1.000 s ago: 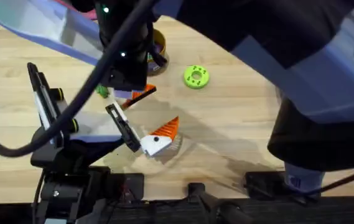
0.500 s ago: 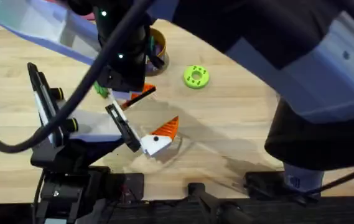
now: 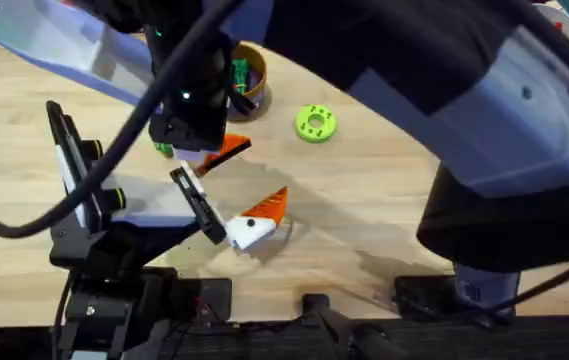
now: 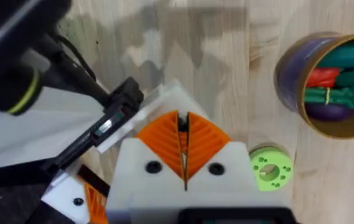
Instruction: Pick up the gripper from the table and insert it into the empty holder that is missing its gripper. Then pick up a screw, insert it into the mounting hole, and use the screwdriver to tighten it. Finally, clean up the table by picking up the vegetable and placing it into the bucket.
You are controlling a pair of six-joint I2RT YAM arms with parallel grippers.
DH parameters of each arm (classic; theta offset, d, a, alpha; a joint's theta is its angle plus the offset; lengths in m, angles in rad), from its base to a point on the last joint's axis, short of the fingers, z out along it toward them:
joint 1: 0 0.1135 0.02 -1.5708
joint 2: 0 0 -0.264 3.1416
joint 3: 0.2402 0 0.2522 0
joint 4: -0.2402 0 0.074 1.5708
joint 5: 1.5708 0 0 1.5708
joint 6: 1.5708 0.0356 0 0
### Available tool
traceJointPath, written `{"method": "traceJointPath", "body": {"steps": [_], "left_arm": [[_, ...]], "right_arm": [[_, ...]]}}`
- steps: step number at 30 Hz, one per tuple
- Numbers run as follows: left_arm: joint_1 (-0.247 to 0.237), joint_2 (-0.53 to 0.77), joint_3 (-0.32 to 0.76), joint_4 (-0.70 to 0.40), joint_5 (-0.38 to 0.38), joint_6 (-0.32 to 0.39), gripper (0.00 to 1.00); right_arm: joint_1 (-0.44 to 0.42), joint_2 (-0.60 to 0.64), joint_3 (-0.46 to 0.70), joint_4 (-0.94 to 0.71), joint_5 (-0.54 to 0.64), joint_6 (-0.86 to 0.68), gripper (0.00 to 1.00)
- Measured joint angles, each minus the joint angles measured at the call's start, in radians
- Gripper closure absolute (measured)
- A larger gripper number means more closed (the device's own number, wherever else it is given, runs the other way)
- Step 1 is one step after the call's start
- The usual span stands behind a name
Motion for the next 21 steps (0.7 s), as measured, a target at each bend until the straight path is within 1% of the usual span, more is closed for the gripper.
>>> {"method": "traceJointPath", "body": {"steps": [2, 3, 4, 6, 9, 10, 11, 15, 21], "left_arm": [[0.0, 0.0, 0.0, 0.0, 0.0, 0.0, 0.013], [0.0, 0.0, 0.0, 0.0, 0.0, 0.0, 0.014], [0.0, 0.0, 0.0, 0.0, 0.004, 0.002, 0.016], [-0.002, 0.0, 0.0, -0.001, 0.011, 0.003, 0.014], [-0.001, 0.0, 0.0, 0.0, 0.011, 0.007, 0.014], [-0.001, 0.0, 0.0, 0.0, 0.012, 0.008, 0.015], [-0.001, 0.0, 0.0, 0.0, 0.012, 0.009, 0.016], [-0.001, 0.0, 0.0, 0.0, 0.013, 0.011, 0.015], [-0.001, 0.0, 0.0, 0.0, 0.015, 0.012, 0.015]], "right_arm": [[0.0, 0.0, 0.0, -0.001, 0.0, 0.003, 0.996], [0.0, 0.0, 0.0, -0.002, 0.0, 0.012, 0.935], [0.0, 0.0, 0.001, 0.0, 0.003, 0.01, 0.78], [-0.005, 0.0, 0.002, 0.003, 0.016, 0.01, 0.506], [-0.024, -0.015, 0.003, -0.01, 0.028, 0.009, 0.07], [-0.03, -0.023, 0.003, -0.01, 0.026, 0.015, 0.027], [-0.035, -0.033, 0.003, -0.006, 0.023, 0.021, 0.014], [-0.06, -0.108, 0.003, -0.005, 0.015, 0.077, 0.009], [-0.14, -0.25, 0.005, -0.026, 0.014, 0.198, 0.007]]}}
